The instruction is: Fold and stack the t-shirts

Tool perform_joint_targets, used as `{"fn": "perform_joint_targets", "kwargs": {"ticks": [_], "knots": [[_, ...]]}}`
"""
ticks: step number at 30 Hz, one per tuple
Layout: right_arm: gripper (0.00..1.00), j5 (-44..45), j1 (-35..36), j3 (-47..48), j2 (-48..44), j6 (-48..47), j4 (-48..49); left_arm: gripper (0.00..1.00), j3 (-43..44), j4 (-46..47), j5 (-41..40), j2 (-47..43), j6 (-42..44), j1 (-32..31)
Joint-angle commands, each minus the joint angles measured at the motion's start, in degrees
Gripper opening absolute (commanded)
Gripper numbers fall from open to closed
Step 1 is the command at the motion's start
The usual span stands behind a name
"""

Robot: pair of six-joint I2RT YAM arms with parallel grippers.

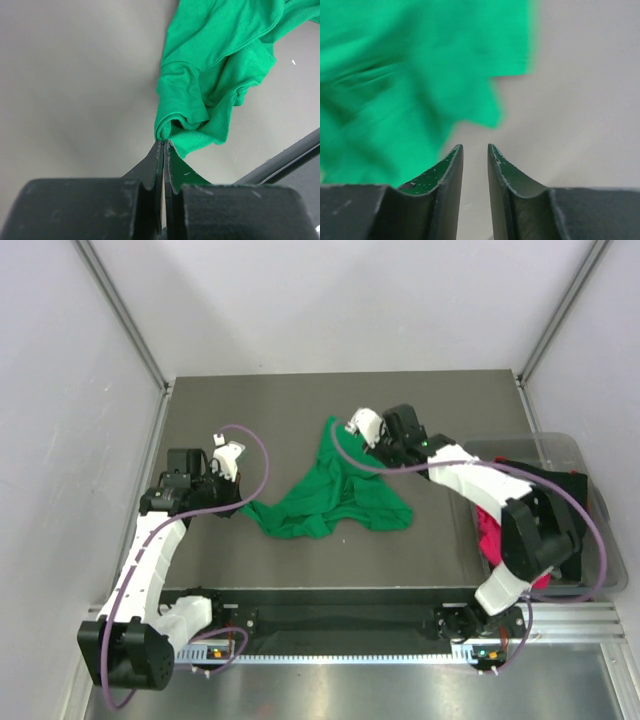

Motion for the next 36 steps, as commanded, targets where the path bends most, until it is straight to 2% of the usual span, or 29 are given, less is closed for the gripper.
{"fn": "perform_joint_targets", "kwargs": {"ticks": [1,4,6,11,16,29,31,32,33,36], "knots": [[0.26,-9.43,3.16,-5.54,-7.13,-3.88,-1.22,0.0,-0.52,2.57,0.07,-1.38,-0.54,-0.24],[0.24,-13.48,3.07,-9.32,-9.15,-4.67,-2.46,0.0,-0.52,2.74,-0.01,-1.29,-0.54,-0.24],[0.27,-14.81,3.07,-10.47,-8.63,-4.76,-2.64,0.0,-0.52,2.83,-0.01,-1.03,-0.54,-0.24],[0.36,-17.7,3.16,-7.49,-3.02,-5.55,-6.06,0.0,-0.43,2.75,-0.19,-1.02,-0.8,-0.24],[0.39,-17.62,3.51,-4.33,1.65,-6.78,-8.35,0.0,-0.6,2.92,-0.54,-1.29,-0.89,-0.24],[0.47,-10.51,3.69,-5.46,7.71,-7.4,-7.12,0.0,-0.43,3.1,-0.45,-0.41,-0.8,-0.24],[0.45,-9.72,3.69,-5.46,8.42,-7.22,-6.51,0.0,-0.43,3.1,-0.54,-0.5,-0.89,-0.24],[0.39,-8.06,3.6,-5.38,9.12,-6.44,-5.81,0.0,-0.43,3.1,-0.63,-0.67,-0.98,-0.24],[0.37,-7.26,3.6,-5.11,9.39,-6.0,-5.02,0.0,-0.51,3.27,-0.72,-0.76,-0.89,-0.24],[0.38,-4.8,2.72,-4.41,8.43,-3.45,-1.43,0.0,-0.6,3.36,-1.5,-0.85,-0.98,-0.24]]}}
